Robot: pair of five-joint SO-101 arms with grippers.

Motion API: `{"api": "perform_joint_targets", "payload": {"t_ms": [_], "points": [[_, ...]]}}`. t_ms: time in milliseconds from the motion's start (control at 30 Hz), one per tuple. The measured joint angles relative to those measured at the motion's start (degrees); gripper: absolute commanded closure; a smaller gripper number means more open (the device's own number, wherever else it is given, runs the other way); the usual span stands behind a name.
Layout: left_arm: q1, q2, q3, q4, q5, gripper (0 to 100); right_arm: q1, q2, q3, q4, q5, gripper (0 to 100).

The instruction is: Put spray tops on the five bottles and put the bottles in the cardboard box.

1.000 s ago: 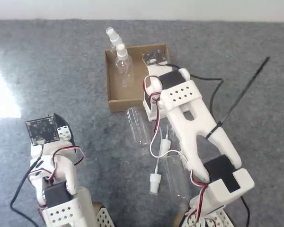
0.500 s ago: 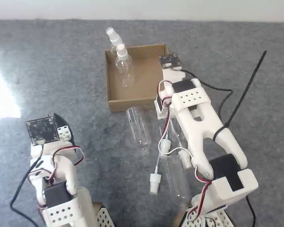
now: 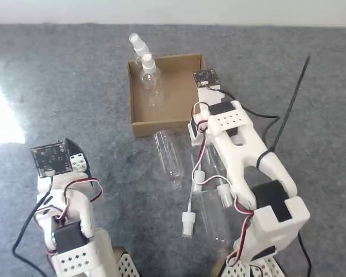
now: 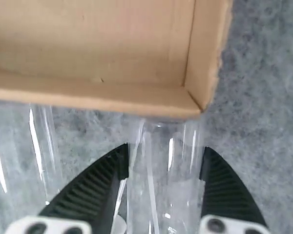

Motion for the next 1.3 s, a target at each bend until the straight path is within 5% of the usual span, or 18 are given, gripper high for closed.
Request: {"api": "perform_joint_targets", "payload": {"t_ms": [167, 333, 1067, 1300], "points": [[0.0, 0.0, 0.0, 0.0, 0.0, 94, 0.3, 0.2, -0.2, 0.0, 0.0, 82.3], [0.0, 0.0, 0.0, 0.0, 0.0, 94, 1.5, 0.2, -0.2, 0.0, 0.0, 93.7], [0.0, 0.0, 0.0, 0.0, 0.0, 94, 11.3, -10.2, -0.1, 8.9, -0.1, 93.9], [0.0, 0.0, 0.0, 0.0, 0.0, 94, 15.0, -10.7, -0.1, 9.6, -9.7, 93.9]]}}
